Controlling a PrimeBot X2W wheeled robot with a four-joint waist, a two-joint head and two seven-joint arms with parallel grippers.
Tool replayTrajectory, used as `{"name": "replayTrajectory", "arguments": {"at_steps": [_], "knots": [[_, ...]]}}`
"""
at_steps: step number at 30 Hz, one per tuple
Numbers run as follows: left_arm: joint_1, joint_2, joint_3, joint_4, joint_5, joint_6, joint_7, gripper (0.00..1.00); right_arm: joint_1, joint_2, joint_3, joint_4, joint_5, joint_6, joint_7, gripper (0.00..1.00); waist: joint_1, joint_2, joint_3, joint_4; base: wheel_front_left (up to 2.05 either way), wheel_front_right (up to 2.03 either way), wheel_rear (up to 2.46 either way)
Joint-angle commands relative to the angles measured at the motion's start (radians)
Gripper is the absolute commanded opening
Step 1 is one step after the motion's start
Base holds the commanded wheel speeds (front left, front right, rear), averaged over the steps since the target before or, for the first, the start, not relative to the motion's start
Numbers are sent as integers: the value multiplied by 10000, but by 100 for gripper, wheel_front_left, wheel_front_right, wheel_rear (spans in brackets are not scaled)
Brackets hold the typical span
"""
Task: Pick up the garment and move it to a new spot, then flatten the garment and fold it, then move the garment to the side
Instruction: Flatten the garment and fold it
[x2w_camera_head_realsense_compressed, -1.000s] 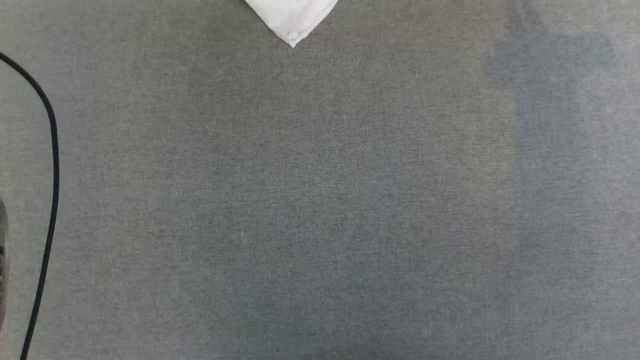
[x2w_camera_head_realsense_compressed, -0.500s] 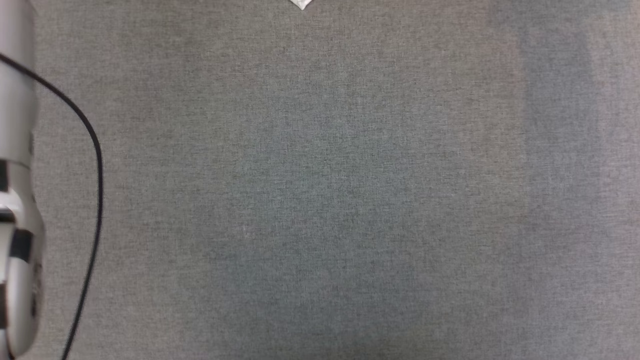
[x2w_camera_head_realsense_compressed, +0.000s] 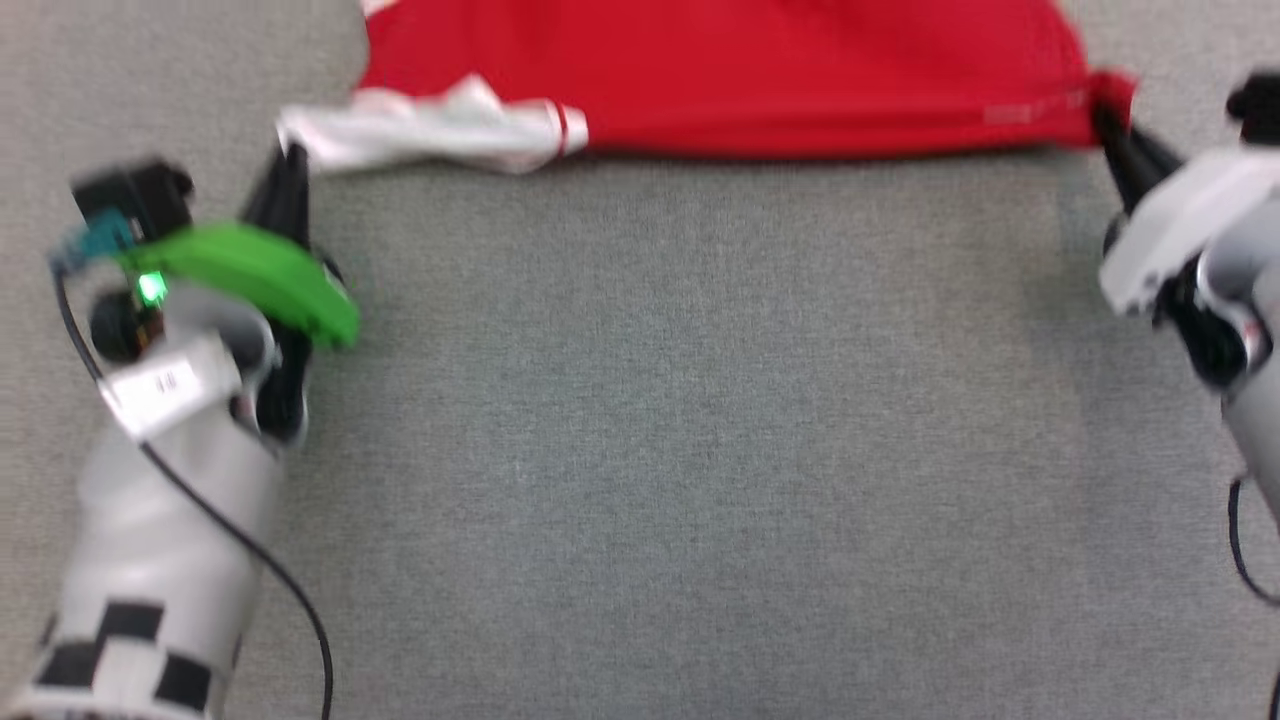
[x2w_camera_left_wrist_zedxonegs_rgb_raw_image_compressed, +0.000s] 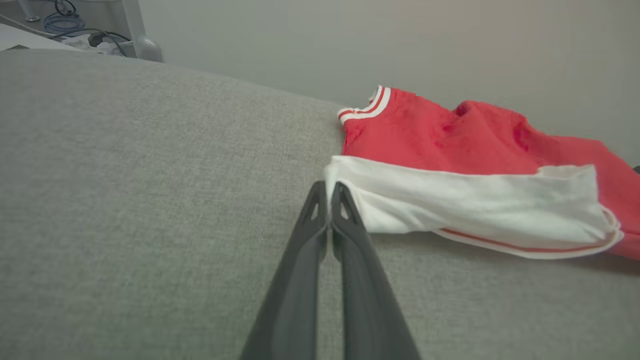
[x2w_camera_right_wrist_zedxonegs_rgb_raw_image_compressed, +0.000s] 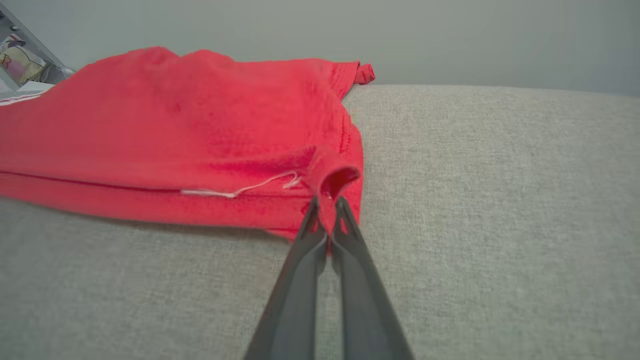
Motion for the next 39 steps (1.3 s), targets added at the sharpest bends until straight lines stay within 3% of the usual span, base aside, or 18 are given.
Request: {"name": "replayTrajectory", "arguments": {"at_steps": [1,6,10,20,30,35,39], "knots": [[722,149,-14,-277,-128,-24,-69,0,575,-277,2,-132,181,-19,-221,0,1,0,-921,129,0,0,0],[2725,404,24,-1263,-366,6,-80,0,2217,-590,26,-645,445,-19,-522,0,1,0,-1800,166,0,0,0],[4243,525,-33,-2322,-413,355,25,0,3462,-767,-202,-1138,550,-19,-659,0,1,0,-2442,209,0,0,0],[8102,1203,134,-6012,-790,2012,1136,0,6388,-704,-1302,-2673,-41,-19,-300,0,1,0,-3577,107,0,0,0],[11027,1565,371,-9210,-1159,3636,2033,0,9681,174,-3490,-4914,-1323,-19,1106,0,1,0,-4160,189,0,0,0],[11303,1632,435,-10145,-1159,3942,2156,0,10732,885,-4559,-6312,-2030,-19,2048,0,1,0,-4124,260,0,0,0],[10806,1679,434,-10376,-1046,3895,2162,0,10881,1327,-4985,-7233,-2520,-19,2753,0,1,0,-4025,264,0,0,0]]}}
